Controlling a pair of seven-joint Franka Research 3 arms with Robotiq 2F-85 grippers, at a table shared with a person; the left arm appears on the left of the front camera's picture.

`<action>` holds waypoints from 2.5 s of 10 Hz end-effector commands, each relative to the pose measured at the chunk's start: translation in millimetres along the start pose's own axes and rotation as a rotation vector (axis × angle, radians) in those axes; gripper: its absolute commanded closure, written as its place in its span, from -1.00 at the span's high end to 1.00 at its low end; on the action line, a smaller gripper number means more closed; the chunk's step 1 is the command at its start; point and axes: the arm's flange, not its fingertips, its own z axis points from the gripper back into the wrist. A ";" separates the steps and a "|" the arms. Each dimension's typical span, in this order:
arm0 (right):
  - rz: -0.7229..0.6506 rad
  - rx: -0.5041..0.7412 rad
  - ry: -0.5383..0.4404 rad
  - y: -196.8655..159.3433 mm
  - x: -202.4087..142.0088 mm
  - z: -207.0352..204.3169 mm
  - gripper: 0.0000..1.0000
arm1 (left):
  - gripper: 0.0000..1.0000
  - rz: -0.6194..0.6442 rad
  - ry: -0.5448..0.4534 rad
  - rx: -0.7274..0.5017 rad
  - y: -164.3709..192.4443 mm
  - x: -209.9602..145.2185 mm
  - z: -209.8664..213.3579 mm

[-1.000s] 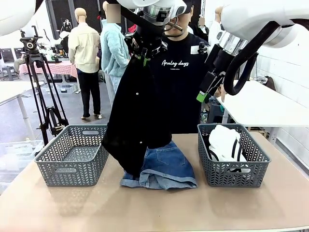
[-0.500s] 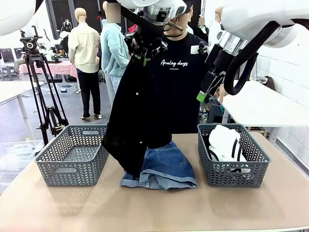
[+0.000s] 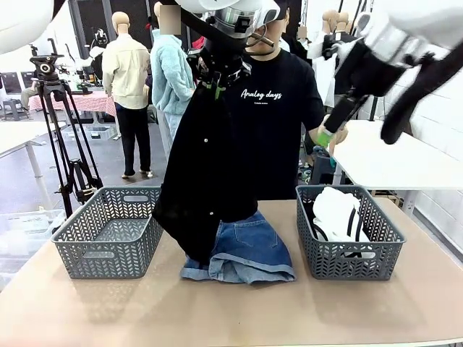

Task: Sort the tops and bottoms.
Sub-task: Sort the clothes according to human instructions.

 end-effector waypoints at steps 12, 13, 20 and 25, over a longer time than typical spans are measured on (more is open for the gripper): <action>-0.327 -0.111 0.076 -10.3 -124.0 24.7 1.00 | -1.00 -0.052 -0.181 -0.223 -79.0 83.3 56.5; -0.327 -0.111 0.076 -10.3 -124.0 24.7 1.00 | -1.00 -0.031 -0.200 -0.262 -88.1 101.1 63.4; -0.327 -0.111 0.076 -10.3 -124.0 24.7 1.00 | -1.00 0.004 -0.220 -0.321 -70.7 57.6 51.6; -0.327 -0.111 0.076 -10.3 -124.0 24.7 1.00 | -1.00 0.062 -0.372 -0.614 -101.4 84.9 72.5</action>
